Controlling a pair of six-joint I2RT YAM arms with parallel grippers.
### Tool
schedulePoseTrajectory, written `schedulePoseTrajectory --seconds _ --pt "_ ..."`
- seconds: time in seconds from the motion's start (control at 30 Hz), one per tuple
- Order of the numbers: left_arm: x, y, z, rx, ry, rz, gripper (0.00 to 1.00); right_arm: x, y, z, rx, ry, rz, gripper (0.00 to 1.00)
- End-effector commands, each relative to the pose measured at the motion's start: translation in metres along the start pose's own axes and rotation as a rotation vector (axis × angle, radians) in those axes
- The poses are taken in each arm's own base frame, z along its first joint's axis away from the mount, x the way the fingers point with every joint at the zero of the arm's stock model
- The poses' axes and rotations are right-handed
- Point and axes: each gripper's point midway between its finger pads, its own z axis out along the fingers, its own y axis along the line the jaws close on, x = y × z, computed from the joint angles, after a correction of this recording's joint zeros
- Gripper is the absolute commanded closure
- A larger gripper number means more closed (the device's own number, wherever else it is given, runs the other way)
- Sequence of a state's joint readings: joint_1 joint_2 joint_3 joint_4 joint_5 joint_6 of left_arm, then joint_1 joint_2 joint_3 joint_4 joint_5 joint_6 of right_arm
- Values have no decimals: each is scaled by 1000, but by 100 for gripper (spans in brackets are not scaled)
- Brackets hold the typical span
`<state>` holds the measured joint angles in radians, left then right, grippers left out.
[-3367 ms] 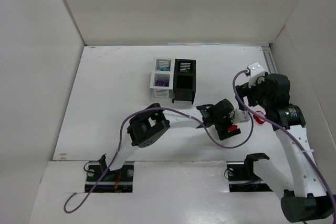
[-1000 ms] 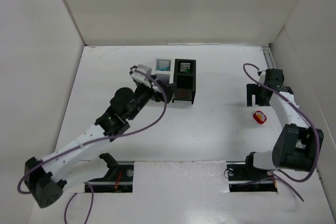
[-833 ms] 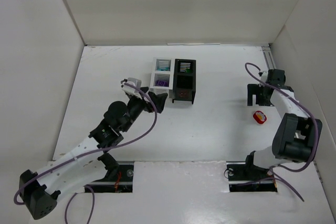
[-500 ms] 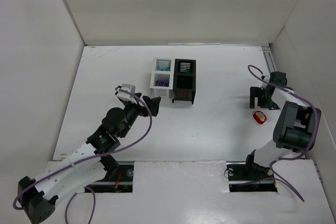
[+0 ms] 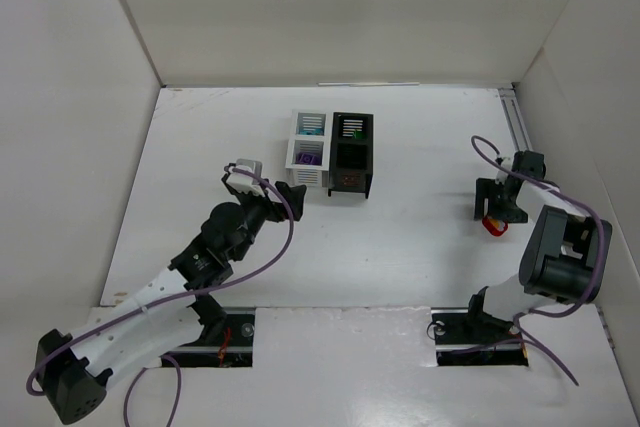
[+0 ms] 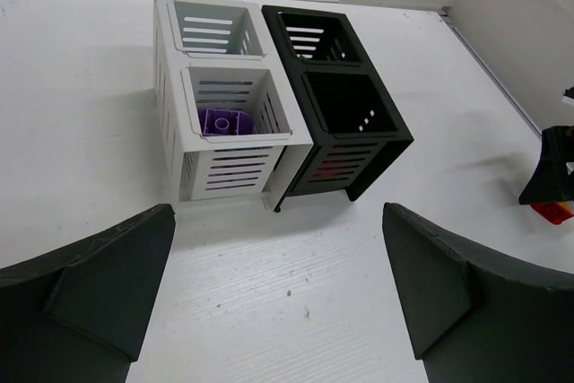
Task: Sort the legos into containers by color
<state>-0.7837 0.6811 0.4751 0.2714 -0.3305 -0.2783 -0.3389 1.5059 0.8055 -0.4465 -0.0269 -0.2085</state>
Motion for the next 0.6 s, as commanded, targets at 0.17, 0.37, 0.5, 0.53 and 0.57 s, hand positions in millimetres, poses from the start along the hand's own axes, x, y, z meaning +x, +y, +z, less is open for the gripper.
schedulePoseTrajectory --seconds 0.17,0.37,0.5,0.53,0.57 --pt "-5 -6 -1 19 -7 -41 0 -4 2 15 -22 1 -14 15" --pt "-8 -6 -5 17 -3 -69 0 -10 3 19 -24 10 42 17" --pt "-12 -8 -8 28 -6 -71 0 -9 2 16 -15 14 51 42" --pt "-15 -9 -10 32 -17 -76 0 -8 0 16 -3 16 51 46" --pt "-15 -9 -10 32 -17 -76 0 -8 0 13 -2 14 51 50"
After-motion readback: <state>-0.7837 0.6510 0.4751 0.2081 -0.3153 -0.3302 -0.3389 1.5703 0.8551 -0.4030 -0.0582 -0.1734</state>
